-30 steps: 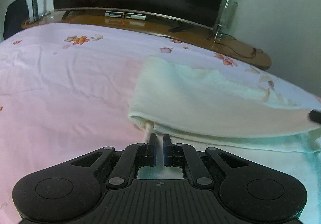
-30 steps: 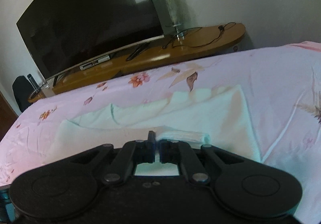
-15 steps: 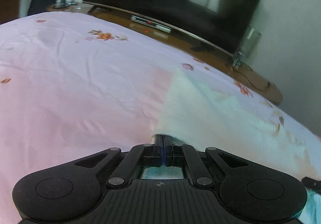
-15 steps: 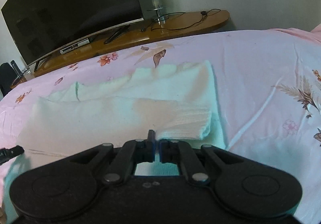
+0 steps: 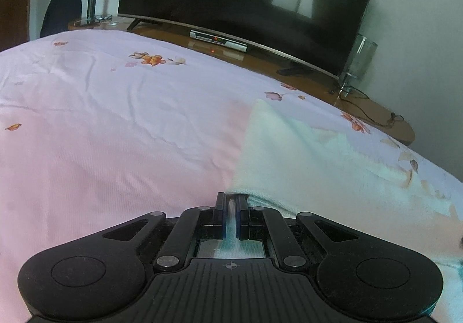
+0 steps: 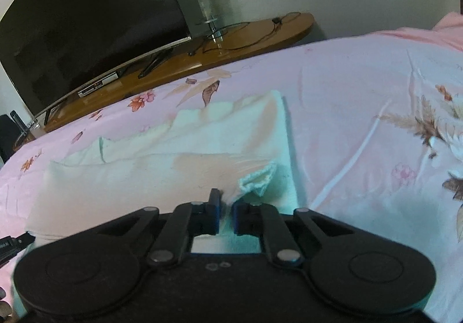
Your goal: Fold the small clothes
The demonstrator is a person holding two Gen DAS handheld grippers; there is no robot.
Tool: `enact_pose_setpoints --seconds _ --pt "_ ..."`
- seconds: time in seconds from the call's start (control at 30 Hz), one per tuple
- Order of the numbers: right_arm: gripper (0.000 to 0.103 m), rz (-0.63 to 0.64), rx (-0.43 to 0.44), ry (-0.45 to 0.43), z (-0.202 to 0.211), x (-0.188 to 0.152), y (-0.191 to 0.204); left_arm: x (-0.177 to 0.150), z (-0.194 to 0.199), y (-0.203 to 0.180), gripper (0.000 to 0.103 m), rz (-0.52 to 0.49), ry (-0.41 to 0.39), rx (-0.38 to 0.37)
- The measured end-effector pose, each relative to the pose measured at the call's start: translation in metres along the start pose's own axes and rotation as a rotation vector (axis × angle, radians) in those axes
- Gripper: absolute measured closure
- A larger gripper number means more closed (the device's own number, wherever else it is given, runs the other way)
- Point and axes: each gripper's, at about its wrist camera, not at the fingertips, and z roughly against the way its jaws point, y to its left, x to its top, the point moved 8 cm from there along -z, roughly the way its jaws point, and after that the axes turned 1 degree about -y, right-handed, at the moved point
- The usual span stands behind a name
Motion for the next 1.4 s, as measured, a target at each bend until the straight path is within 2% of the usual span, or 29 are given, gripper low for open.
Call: enact_pose_setpoints --seconds 0.13,0.17,0.23,0.3,0.33,0.43,0.47,0.57,0.63,0.7,0.8,0.93,1.03,1.1,1.17,1.23,1.3,1.4 --pt "0.096 0.173 0.042 -0.2 0.03 0.024 0.027 0.0 0.0 -0.001 0.099 -0.001 -0.003 0.001" --pt "0.096 0.183 0.04 -0.212 0.031 0.025 0.026 0.0 0.0 -0.001 0.099 -0.005 -0.003 0.001" --pt "0.096 0.158 0.017 -0.109 0.011 0.016 0.014 0.001 0.0 0.0 0.099 -0.007 -0.002 0.002" --pt "0.097 0.036 0.015 0.029 -0.01 -0.002 -0.01 0.001 0.001 0.0 0.099 -0.007 -0.001 0.001" --pt "0.097 -0.008 0.025 0.038 -0.009 -0.006 -0.017 0.001 0.001 0.0 0.099 -0.008 0.0 0.0" --pt "0.094 -0.032 0.035 0.057 -0.004 -0.008 -0.017 0.002 0.003 0.0 0.099 -0.019 0.019 -0.005" --pt "0.088 -0.044 0.033 0.054 -0.002 -0.006 -0.018 0.003 0.006 -0.001 0.099 -0.024 0.031 -0.01" --pt "0.082 -0.089 0.012 0.04 0.004 0.002 -0.025 0.003 0.02 -0.002 0.099 -0.047 0.059 -0.05" --pt "0.08 -0.042 -0.082 -0.004 0.012 0.006 -0.028 0.006 0.036 -0.005 0.099 -0.055 0.048 -0.085" --pt "0.079 0.011 -0.136 -0.059 0.024 0.011 -0.027 0.012 0.045 -0.011 0.099 -0.054 0.026 -0.111" --pt "0.079 0.046 -0.124 -0.112 0.032 0.019 -0.02 0.026 0.038 -0.022 0.099 -0.036 0.017 -0.124" --pt "0.077 0.117 -0.062 -0.015 0.009 0.009 0.003 0.02 -0.001 -0.026 0.099 -0.031 0.123 -0.09" --pt "0.078 0.134 -0.079 0.067 -0.007 -0.006 0.0 0.018 -0.002 -0.023 0.099 -0.044 0.124 -0.102" --pt "0.078 0.131 -0.067 0.055 -0.001 -0.005 0.001 0.027 0.004 -0.025 0.099 -0.033 0.117 -0.113" --pt "0.066 0.135 -0.023 0.037 0.0 0.002 0.008 0.04 0.004 -0.027 0.099 -0.047 0.091 -0.1" --pt "0.052 0.152 -0.027 0.02 -0.006 0.014 0.014 0.055 -0.006 -0.026 0.099 -0.037 0.094 -0.091" --pt "0.05 0.185 -0.034 -0.004 -0.015 0.027 0.02 0.067 -0.022 -0.028 0.099 -0.038 0.105 -0.081" --pt "0.045 0.272 -0.057 0.027 -0.044 0.033 0.028 0.076 -0.052 -0.031 0.099 -0.038 0.141 -0.066"
